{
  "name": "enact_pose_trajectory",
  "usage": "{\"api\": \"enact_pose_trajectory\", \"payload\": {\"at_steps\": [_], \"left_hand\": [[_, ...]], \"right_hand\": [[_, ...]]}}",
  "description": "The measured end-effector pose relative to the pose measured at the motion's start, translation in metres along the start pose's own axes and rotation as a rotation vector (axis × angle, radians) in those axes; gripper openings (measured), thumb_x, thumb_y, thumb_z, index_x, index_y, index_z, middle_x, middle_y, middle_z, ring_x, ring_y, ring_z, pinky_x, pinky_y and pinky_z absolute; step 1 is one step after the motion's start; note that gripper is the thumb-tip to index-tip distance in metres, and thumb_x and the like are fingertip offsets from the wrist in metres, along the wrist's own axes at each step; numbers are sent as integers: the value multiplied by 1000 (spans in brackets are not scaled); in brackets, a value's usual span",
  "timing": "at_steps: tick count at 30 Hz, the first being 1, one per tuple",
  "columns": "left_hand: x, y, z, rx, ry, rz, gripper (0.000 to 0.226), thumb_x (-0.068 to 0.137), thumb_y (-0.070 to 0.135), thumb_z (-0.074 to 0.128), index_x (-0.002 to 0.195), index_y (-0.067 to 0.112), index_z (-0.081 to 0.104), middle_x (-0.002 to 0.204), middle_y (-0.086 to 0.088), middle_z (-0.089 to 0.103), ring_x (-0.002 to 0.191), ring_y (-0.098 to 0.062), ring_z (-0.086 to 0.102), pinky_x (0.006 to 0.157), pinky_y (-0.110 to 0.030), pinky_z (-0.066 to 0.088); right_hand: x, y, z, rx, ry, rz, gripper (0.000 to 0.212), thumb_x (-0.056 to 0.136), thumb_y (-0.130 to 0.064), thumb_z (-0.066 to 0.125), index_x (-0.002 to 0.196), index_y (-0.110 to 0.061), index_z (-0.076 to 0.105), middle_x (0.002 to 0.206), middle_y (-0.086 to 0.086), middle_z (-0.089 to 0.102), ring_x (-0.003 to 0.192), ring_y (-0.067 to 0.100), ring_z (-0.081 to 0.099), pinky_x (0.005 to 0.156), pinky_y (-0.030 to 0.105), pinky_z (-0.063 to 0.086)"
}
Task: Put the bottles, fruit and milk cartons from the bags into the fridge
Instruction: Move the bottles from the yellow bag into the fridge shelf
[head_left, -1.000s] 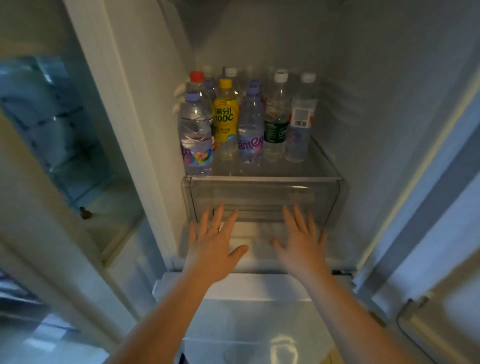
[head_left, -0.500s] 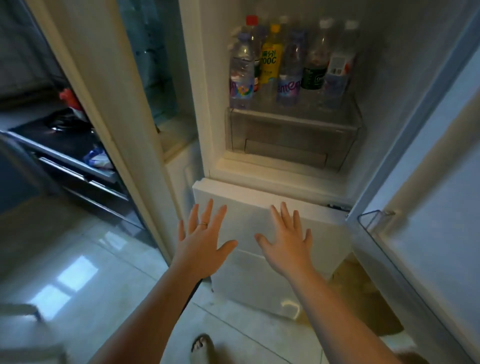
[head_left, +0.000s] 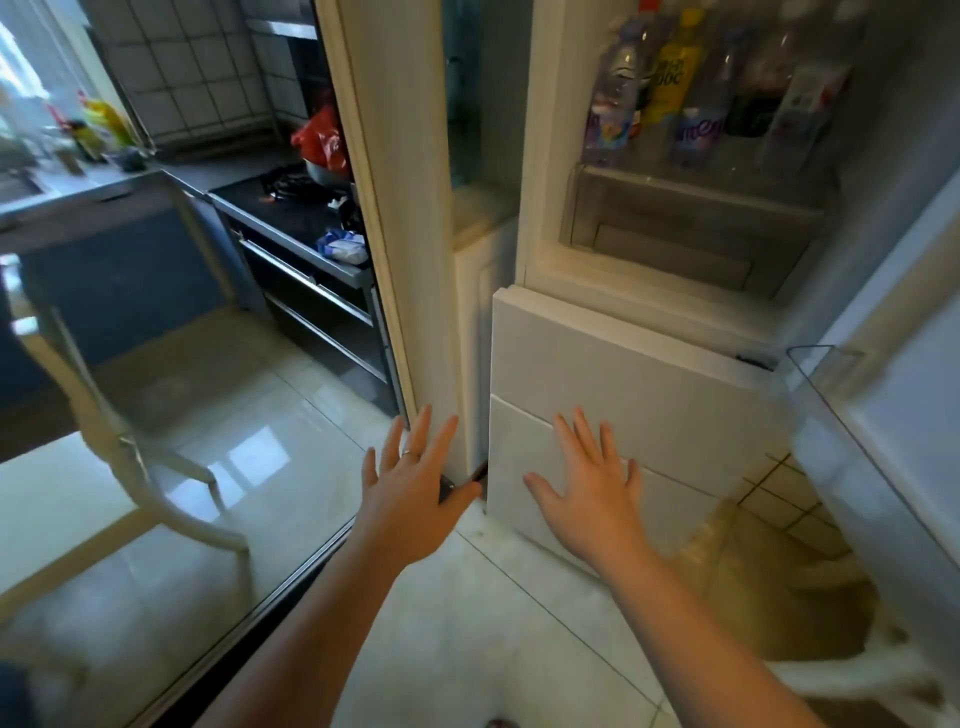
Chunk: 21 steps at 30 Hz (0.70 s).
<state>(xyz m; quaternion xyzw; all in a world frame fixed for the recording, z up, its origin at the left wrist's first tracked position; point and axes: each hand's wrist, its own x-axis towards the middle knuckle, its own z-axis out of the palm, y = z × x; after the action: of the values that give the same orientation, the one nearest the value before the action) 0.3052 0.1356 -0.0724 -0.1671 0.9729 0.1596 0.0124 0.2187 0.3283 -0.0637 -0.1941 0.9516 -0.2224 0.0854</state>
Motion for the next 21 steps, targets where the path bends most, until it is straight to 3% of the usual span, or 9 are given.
{"api": "enact_pose_trajectory", "payload": {"at_steps": [13,21], "left_hand": [[-181,-8,68,-5,-151,-2,79,94,71,33,155,44,-9,165,10,-19,152,-22,-19,121,-53,-5],[-263,31,127,-61,-285,145,78,93,71,33,156,43,-4,166,11,-16,153,-22,-16,121,-53,0]], "right_hand": [[-205,14,53,-20,-92,111,74,98,-58,40,157,-37,0,166,-12,-12,152,21,-15,121,56,-4],[-315,70,67,-28,-120,283,75,97,-58,42,157,-39,0,165,-13,-13,152,19,-16,121,56,-4]]}}
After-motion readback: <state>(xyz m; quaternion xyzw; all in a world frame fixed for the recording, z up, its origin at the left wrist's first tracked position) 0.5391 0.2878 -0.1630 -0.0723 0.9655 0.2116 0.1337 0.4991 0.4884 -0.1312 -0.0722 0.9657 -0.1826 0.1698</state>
